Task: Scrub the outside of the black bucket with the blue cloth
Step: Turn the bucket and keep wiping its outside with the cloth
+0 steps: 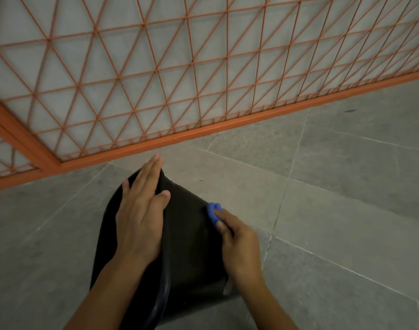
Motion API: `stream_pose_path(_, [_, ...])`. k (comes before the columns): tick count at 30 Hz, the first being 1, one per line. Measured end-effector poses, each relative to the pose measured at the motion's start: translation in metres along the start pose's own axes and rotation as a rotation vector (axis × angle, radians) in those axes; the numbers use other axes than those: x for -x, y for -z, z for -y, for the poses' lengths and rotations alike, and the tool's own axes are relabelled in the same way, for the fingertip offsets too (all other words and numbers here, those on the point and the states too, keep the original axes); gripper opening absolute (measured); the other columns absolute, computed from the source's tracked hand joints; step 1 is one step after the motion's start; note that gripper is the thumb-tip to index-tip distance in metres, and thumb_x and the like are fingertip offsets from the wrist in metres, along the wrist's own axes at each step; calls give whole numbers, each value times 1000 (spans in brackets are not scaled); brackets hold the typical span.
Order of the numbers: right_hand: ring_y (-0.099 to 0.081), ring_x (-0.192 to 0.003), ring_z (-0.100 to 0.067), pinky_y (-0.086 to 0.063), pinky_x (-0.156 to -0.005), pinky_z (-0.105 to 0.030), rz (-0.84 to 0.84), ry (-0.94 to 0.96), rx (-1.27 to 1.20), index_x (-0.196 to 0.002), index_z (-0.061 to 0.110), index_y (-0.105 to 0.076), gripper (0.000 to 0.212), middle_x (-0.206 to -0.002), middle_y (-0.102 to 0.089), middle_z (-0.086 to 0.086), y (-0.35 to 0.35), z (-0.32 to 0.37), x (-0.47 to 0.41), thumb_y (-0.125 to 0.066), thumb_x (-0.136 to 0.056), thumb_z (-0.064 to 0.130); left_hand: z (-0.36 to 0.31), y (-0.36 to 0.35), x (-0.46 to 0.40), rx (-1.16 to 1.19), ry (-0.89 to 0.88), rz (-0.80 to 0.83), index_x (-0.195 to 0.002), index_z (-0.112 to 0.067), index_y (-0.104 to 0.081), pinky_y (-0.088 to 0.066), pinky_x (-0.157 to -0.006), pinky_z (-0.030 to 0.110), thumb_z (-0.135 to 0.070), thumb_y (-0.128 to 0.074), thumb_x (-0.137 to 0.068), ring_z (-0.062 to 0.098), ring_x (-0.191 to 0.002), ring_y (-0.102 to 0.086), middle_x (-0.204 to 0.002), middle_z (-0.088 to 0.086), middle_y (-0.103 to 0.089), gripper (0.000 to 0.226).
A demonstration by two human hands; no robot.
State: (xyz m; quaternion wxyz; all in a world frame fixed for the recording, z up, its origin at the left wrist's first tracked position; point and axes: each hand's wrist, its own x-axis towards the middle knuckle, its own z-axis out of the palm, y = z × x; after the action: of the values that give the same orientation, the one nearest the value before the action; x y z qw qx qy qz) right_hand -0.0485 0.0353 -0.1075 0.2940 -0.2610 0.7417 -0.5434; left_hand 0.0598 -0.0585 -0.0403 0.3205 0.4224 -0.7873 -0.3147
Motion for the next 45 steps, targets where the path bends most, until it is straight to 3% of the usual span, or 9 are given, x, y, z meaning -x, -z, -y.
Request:
stream_pose_path(6, [-40, -118, 17, -25, -103, -4, -7, 238, -78, -118, 32, -58, 41, -123, -53, 26, -16, 44, 52, -55, -88, 5, -3, -1, 4, -51, -55, 17, -144, -27, -30, 0, -121, 32, -26, -33, -82, -17, -135, -16, -148, -22, -25, 62])
stream_pose_path(12, [-46, -119, -2, -31, -109, -25, 27, -48, -24, -125, 24, -54, 33, -133, -52, 8, -2, 42, 30, -45, -94, 16, -5, -1, 1, -64, -34, 4, -143, -33, -28, 6, -118, 20, -27, -33, -80, -30, -126, -11, -142, -31, -22, 63])
stream_pose_path(17, [-21, -130, 12, -16, -101, -2, 216, 192, 51, -123, 54, -20, 41, -141, -20, 29, -14, 57, 76, -23, -84, 44, -2, -2, -1, -66, -21, 16, -141, -36, -25, 2, -121, 29, -30, -29, -82, -30, -126, -10, -145, -26, -23, 59])
stream_pose_path(22, [-42, -117, 10, -31, -104, -12, 60, 178, -6, -125, 30, -52, 35, -133, -49, 18, -18, 56, 28, -43, -94, 16, -5, -4, 0, -44, -66, 43, -139, -37, -24, 3, -121, 30, -37, -29, -80, -27, -129, -12, -144, -29, -22, 60])
stream_pose_path(27, [-47, -108, 0, -29, -96, -11, 64, -14, 107, -128, 21, -50, 34, -131, -54, 3, 6, 15, -4, -39, -97, 14, -4, -6, 1, -56, -40, -7, -145, -29, -29, 5, -119, 22, -28, -31, -82, -28, -129, -9, -147, -26, -23, 64])
stream_pose_path(31, [-47, -88, 17, -33, -93, -13, -2, -46, 53, -123, 41, -47, 35, -105, -51, 27, -10, 22, 30, -44, -93, 22, 0, -4, -2, -27, -24, -8, -144, -30, -29, 4, -119, 22, -27, -31, -81, -27, -129, -12, -147, -25, -25, 62])
stream_pose_path(35, [-34, -115, 23, -24, -103, -3, 36, 318, -6, -125, 32, -51, 37, -122, -46, 34, -23, 50, 36, -45, -92, 16, 0, -1, 0, 37, -55, 20, -136, -36, -28, -1, -121, 33, -29, -33, -81, -7, -139, -22, -149, -16, -31, 56])
stream_pose_path(40, [-47, -103, 4, -34, -95, -10, 80, 116, 79, -124, 22, -54, 32, -128, -56, 4, -4, 29, -14, -40, -96, 13, -3, -3, 1, 7, -62, 2, -139, -35, -25, 3, -119, 23, -23, -33, -81, -23, -132, -14, -143, -29, -24, 60])
stream_pose_path(45, [-46, -108, 12, -32, -107, -17, 3, 226, 49, -122, 28, -56, 34, -123, -56, 18, -18, 13, 15, -45, -93, 15, 4, -1, 0, 39, -60, -1, -138, -37, -26, 1, -120, 25, -22, -34, -81, -23, -133, -16, -143, -30, -26, 60])
